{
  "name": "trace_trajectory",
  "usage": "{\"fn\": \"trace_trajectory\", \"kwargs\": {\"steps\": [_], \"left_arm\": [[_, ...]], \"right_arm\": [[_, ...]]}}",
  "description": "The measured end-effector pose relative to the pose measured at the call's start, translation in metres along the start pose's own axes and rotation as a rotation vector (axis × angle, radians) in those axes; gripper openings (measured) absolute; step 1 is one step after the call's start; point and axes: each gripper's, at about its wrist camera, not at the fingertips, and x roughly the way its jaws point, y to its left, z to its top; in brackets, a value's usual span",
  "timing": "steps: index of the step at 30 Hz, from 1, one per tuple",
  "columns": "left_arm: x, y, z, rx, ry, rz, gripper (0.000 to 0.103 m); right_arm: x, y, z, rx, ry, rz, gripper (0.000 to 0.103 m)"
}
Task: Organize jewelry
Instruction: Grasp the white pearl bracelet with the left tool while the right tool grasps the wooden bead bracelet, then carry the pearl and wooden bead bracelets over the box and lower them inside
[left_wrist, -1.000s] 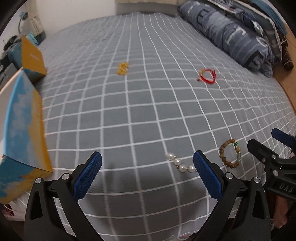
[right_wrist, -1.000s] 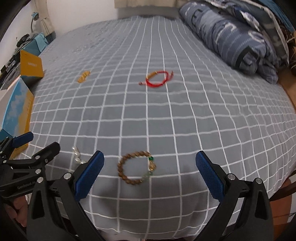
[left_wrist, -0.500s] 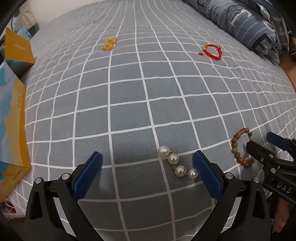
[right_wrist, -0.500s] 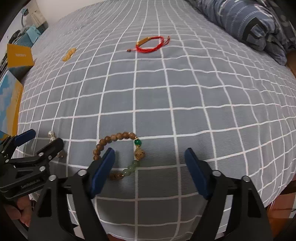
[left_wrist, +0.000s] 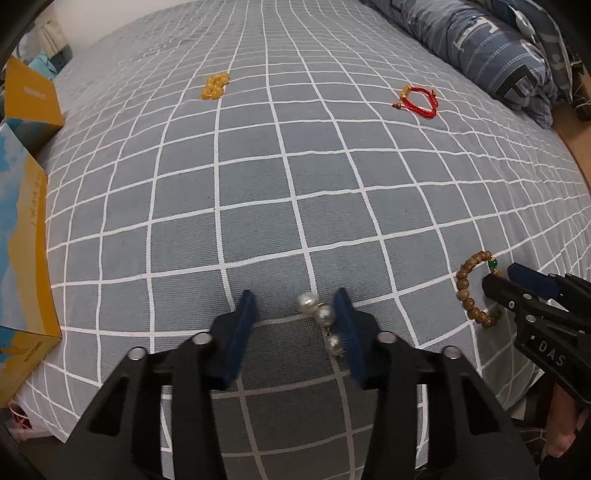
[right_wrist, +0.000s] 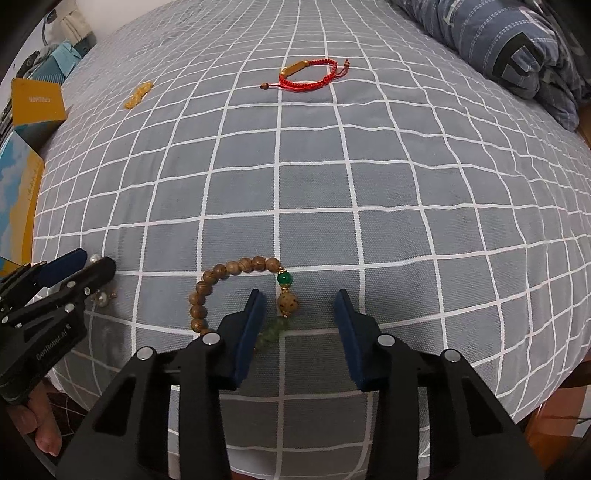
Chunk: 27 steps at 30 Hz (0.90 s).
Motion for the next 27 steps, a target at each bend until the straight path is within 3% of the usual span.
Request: {"fn": "trace_trajectory", "kwargs": {"steps": [5,12,14,27], "left_arm": [[0.000,-0.002,0.000,0.006,0.002,-0.004,0.022],[-0.004,-0.001,0.000,0.000,-0.005,-0.018,0.021],[-0.005,-0.001,-0.001,0.003,-0.008,-0.020,0.017],[-0.017,0.002,-0.001,0.003,-0.038,-0.036,0.017]], "right_arm": [[0.001,0.001,0.002,-0.008,0.006,0.011,0.028],[0.004,0.000,0.005,0.003,0.016,0.013,0.011],[0.003,0.000,0.005,0.007,0.016,0.017,0.011],[-0.011,0.000,0.003,0.033,-0.016,0.038,0.011]]}}
